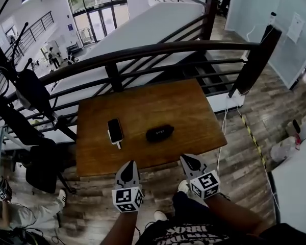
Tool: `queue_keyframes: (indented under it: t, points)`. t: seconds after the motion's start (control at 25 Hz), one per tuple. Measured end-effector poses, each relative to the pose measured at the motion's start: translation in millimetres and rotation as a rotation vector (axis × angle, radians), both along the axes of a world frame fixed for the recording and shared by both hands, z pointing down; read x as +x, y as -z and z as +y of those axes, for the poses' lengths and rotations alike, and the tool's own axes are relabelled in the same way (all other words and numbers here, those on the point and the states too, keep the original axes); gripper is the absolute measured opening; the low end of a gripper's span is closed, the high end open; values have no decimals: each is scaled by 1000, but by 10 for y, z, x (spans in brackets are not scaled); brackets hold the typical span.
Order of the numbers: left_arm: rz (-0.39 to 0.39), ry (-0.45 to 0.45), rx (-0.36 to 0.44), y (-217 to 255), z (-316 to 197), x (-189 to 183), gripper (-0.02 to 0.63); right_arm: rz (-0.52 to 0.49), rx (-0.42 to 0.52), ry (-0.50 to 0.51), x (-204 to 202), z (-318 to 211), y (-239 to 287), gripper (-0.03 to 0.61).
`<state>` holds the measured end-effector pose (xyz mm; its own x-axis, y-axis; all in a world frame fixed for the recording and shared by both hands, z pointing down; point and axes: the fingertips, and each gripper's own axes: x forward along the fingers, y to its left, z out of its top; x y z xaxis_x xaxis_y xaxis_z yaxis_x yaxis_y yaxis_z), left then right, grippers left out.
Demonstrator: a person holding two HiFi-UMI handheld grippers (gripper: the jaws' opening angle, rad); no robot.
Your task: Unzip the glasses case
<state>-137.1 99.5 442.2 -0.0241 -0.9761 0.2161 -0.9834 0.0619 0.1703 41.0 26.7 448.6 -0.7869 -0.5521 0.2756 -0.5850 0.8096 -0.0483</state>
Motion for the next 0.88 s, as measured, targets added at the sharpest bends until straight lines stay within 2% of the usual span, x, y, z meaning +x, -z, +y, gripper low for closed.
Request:
queue_keyframes:
  t: [0.52, 0.88]
  points:
    - [-36, 60, -64, -125, -1216, 13, 3, 3, -48, 146, -257, -1118, -179, -2]
    - [-62, 123, -98, -260, -1567, -39, 3, 0, -64, 246, -362, -1548, -303, -2]
